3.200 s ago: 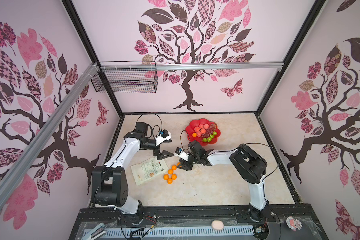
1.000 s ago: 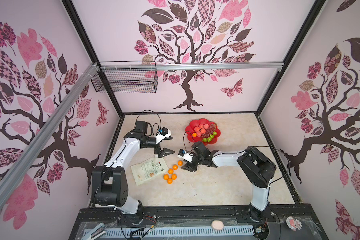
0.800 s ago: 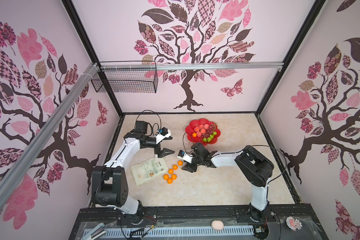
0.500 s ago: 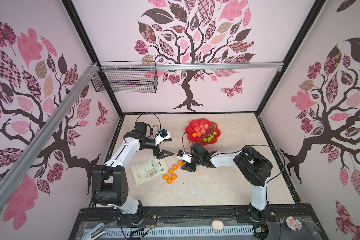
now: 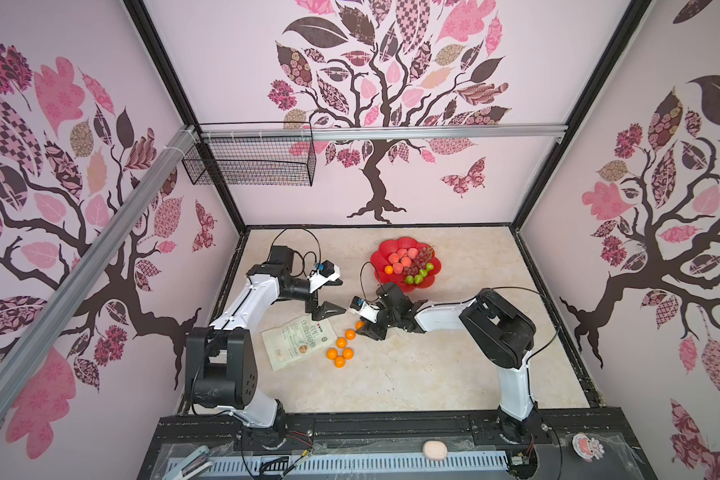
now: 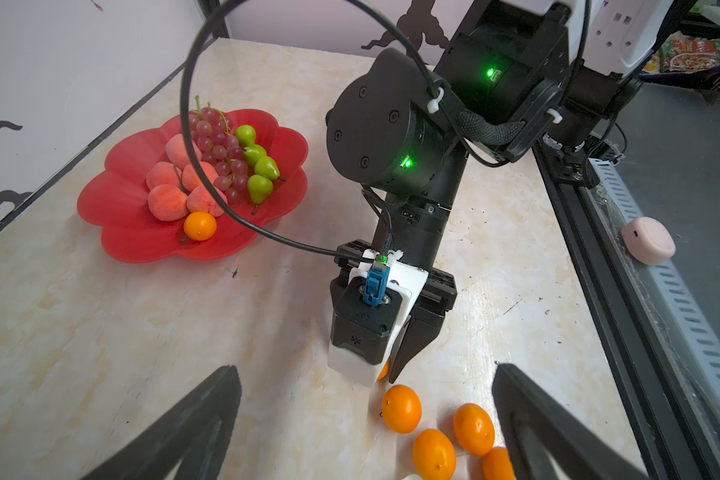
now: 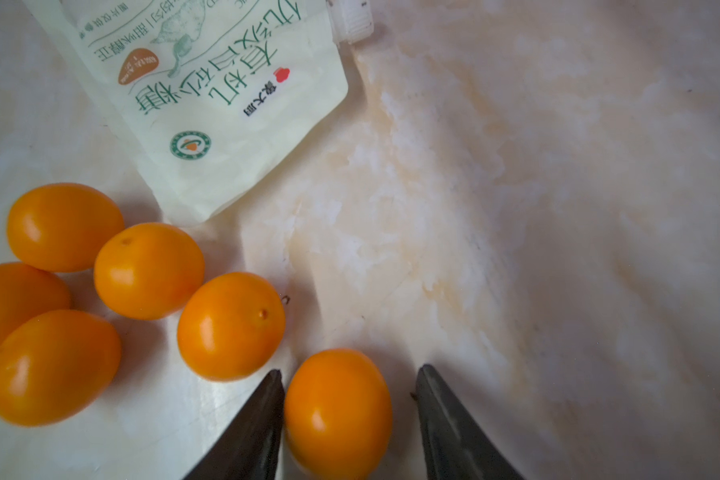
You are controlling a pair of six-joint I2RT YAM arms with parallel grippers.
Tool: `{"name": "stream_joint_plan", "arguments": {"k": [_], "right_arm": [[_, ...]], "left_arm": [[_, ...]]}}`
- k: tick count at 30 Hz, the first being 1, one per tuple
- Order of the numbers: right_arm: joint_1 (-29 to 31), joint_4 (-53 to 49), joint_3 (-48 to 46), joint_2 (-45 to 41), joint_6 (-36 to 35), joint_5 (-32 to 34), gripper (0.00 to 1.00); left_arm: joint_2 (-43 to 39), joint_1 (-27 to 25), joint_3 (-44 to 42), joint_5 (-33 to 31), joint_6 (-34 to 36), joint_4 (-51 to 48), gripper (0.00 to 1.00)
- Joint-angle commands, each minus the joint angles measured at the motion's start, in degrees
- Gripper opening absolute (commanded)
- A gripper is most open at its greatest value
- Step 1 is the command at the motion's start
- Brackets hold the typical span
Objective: Place and organize the fake fruits in the fruit bowl
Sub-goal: 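Close the right gripper on the orange ball and lift it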
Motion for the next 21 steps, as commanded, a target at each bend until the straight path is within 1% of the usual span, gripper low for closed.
{"name": "stream_joint_plan", "arguments": {"k": [1,9,16,21], "right_arm": [[0.3,-3.1,0.4,3.0,0.6,-0.4,0.50],[0.3,-3.2,0.5,3.0,0.8,-0.8,0.43],[0.3,-3.3,0.6,2.7,1.0,-1.1,0.35],[0.3,-2.9,0.5,1.6,1.8,-1.4,0.34]], "left_arm": [[0.0,0.2,0.0,0.1,0.7,-0.5,0.98],[0.2,0.1,0.1,0.2,0.5,-0.4,0.98],[-0.1,0.1,-0.1,0.1,0.5,-0.2,0.98],[-0.1,0.1,-0.1,0.1,0.2,0.1,0.98]]}}
